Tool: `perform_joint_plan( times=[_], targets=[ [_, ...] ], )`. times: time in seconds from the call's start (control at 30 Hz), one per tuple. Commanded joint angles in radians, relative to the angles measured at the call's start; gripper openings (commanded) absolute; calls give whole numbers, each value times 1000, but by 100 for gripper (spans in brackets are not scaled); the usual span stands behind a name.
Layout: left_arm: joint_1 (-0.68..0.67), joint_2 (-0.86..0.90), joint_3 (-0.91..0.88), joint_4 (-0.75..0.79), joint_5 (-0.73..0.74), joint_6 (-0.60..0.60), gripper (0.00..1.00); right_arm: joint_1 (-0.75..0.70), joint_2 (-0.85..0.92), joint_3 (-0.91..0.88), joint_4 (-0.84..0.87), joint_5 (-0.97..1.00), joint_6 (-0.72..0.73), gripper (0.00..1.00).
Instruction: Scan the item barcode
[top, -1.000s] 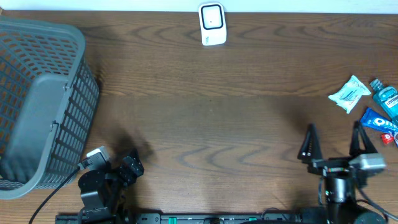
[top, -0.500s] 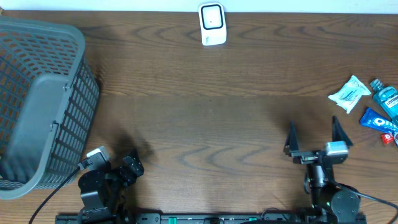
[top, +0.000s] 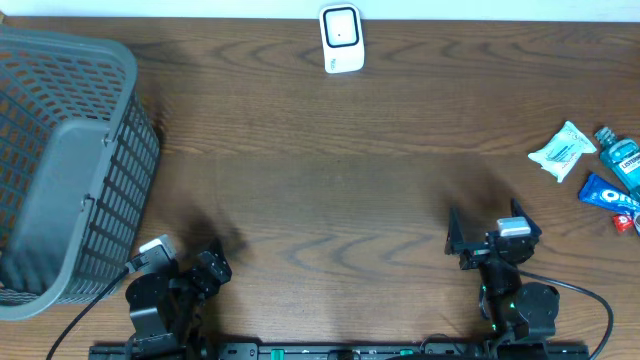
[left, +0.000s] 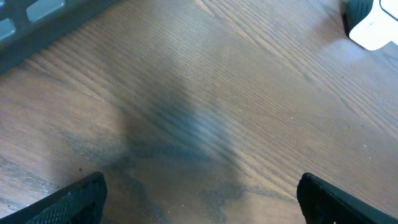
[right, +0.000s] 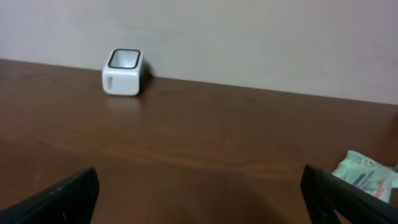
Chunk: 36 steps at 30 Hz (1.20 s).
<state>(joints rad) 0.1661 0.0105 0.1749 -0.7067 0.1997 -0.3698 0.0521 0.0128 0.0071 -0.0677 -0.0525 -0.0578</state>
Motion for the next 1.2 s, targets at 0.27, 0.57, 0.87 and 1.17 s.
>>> perform_joint_plan(
  times=[0.27, 0.57, 0.87, 1.17],
  targets=[
    [-6, -4, -6, -18, -3, -2, 98, 8, -7, -2, -4, 10, -56, 99],
    [-6, -4, -6, -18, -3, -2, 98, 8, -7, -2, -4, 10, -56, 99],
    [-6, -4, -6, -11, -31, 1, 98, 8, -7, -2, -4, 10, -56, 99],
    [-6, -4, -10, 494, 27, 4, 98, 8, -7, -2, -4, 10, -56, 99]
  ],
)
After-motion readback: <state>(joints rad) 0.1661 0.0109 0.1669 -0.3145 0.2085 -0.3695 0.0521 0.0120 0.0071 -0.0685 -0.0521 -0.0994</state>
